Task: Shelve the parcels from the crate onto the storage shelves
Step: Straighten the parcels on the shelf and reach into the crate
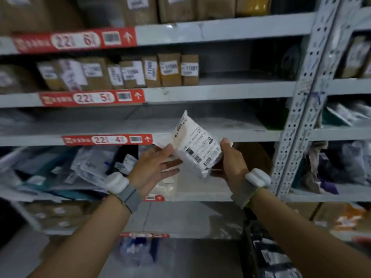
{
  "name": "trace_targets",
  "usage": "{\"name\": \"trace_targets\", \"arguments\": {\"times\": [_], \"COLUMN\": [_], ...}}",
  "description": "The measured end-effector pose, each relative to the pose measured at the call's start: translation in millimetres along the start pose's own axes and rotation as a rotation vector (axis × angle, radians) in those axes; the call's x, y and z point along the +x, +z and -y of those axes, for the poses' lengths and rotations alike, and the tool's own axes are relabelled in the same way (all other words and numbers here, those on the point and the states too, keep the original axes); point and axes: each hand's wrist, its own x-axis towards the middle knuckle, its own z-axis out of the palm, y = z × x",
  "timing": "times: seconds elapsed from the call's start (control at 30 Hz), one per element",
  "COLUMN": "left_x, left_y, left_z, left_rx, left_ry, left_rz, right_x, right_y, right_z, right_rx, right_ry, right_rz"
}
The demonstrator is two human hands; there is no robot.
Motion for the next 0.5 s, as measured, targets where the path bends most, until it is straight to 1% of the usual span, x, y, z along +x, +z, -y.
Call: {"name": "trace_targets", "arguments": {"times": [0.07,0.1,0.2,0.3,0.4,0.5], "left_x": [-17.8,-26.6,-41.2,-59.5,-66.0,-75.2], "left_y": [-15.2,-25.4,-34.3,-56.0,-76.3,-105.8], "left_z": [-11.7,-16.8,-28.0,-41.8,-48.6,-55.7], "left_rx": [0.032,0.037,0.037,-0.007,-0.026,0.046], "left_ry": [0.038,0.073,0.140,0.241,0.319,0.348], "left_rz": [0.058,0.042,-0.064,-0.143,-0.221,-0.301], "right_x": [-11.7,-18.5,-31.9,-47.9,-50.8,-55.3], "right_y": [30.0,48.5,82.0,112.8,127.4,138.2], "right_z": [13.9,20.5,27.0,28.1,26.6,26.7], "right_rx": [0.000,-0.014,-0.090,-0.163,-0.193,-0.217], "right_ry": [-0.030,-0.038,-0.037,-0.040,-0.037,-0.059], "right_rz": [0.067,0.126,0.255,0.341,0.331,0.297]}}
